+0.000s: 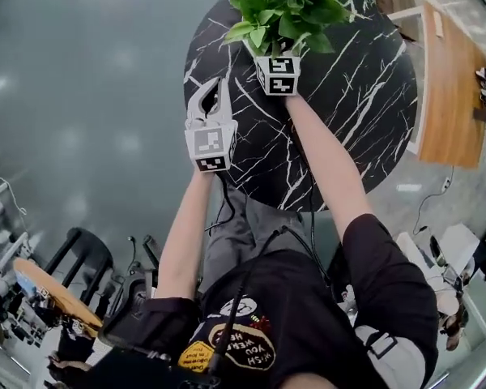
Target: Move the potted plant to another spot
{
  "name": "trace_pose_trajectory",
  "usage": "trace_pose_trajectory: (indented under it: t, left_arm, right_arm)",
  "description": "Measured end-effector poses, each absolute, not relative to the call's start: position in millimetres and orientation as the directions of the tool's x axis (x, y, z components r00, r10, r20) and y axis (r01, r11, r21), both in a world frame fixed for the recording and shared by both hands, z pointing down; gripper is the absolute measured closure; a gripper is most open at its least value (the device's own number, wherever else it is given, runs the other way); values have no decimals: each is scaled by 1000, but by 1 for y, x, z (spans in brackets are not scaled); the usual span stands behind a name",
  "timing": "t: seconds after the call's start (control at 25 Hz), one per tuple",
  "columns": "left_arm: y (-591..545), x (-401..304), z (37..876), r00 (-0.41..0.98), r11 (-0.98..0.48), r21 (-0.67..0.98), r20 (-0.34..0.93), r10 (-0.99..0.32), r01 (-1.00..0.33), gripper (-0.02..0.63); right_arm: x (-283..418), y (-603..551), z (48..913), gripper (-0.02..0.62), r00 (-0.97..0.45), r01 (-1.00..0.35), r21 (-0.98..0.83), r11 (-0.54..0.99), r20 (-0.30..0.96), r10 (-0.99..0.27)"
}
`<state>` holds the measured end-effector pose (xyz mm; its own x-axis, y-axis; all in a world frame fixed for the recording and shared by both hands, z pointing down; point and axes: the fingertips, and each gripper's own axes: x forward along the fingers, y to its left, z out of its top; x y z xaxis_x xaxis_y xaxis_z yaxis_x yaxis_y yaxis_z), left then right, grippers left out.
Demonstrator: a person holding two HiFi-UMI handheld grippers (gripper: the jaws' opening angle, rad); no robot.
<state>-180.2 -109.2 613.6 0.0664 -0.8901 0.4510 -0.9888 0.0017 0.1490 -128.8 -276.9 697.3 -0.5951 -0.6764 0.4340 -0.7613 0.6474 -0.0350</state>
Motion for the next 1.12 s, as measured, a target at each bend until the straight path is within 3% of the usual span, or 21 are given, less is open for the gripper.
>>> trace_pose_trajectory:
  t: [0.28, 0.6, 0.68, 0.72, 0.76, 0.8, 1.12]
  left_arm:
    - [-77, -209, 615, 2, 86, 168, 466, -885, -982, 601]
    - [-78, -194, 609, 28, 65, 179, 472, -881, -982, 601]
    - [-71, -190, 601, 34, 61, 183, 476, -879, -981, 601]
    - [-67, -188, 593, 35, 62, 186, 477, -878, -981, 601]
    - [-62, -185, 582, 35, 62, 189, 474, -880, -980, 601]
    - [-56, -182, 569, 36, 61, 191, 467, -883, -980, 601]
    - [-43, -155, 451, 62, -9, 148, 359, -931, -989, 601]
  right_arm:
    - [-201, -245, 693, 117, -671, -680, -29, 732, 427, -606]
    - [-149, -225, 702, 122, -646, -676, -31, 736, 504, -573]
    - [-121, -201, 698, 197, -624, -700, -68, 711, 543, -562]
    - [-107, -186, 688, 296, -616, -710, -88, 698, 558, -556]
    - [-95, -170, 672, 515, -614, -716, -107, 690, 566, -550]
    - [-84, -153, 650, 594, -623, -716, -126, 687, 561, -545]
    - [-77, -83, 478, 594, -683, -709, -151, 689, 392, -617]
